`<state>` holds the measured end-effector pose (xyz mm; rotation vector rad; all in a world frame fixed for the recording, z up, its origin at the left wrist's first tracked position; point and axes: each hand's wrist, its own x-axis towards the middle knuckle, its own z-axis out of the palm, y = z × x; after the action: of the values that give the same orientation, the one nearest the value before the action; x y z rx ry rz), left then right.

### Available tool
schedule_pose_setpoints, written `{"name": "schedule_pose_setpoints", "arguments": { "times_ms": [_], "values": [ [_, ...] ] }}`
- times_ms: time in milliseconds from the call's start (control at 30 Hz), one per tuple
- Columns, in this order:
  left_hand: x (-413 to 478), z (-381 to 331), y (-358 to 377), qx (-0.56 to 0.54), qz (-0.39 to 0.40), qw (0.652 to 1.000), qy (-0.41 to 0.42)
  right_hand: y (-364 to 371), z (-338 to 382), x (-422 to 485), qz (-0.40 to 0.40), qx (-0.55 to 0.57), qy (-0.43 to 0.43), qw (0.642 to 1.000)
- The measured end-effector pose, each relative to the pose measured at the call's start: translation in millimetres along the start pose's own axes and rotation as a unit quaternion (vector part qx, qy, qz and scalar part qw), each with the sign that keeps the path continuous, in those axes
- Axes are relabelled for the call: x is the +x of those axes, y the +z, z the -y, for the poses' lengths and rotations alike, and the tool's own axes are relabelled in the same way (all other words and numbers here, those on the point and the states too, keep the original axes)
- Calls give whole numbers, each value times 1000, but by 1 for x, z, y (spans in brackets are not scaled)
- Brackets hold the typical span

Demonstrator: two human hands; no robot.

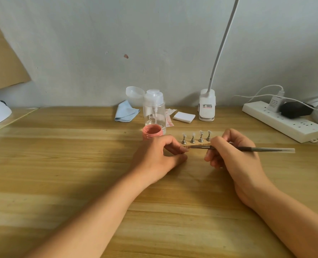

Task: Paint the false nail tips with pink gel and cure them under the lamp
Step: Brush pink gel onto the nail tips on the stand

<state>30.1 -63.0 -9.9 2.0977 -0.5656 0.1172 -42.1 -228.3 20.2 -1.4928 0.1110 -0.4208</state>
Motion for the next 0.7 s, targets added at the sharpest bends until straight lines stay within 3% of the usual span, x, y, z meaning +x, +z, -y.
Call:
{"name": "schedule_pose_setpoints", "arguments": {
  "times_ms": [200,333,533,700],
  "values": [
    [-2,-1,0,11,-6,1000,-3,3,-2,0,21,-16,9,1000],
    [-1,-2,-1,-5,1,1000,1,-1,-1,1,-14,-2,8,1000],
    [-2,-1,0,-19,2,1000,1,2,0,1,-6,-20,15,1000],
    [-2,-4,-2,-33,4,999,1,-3,1,2,-50,30,24,998]
  ]
}}
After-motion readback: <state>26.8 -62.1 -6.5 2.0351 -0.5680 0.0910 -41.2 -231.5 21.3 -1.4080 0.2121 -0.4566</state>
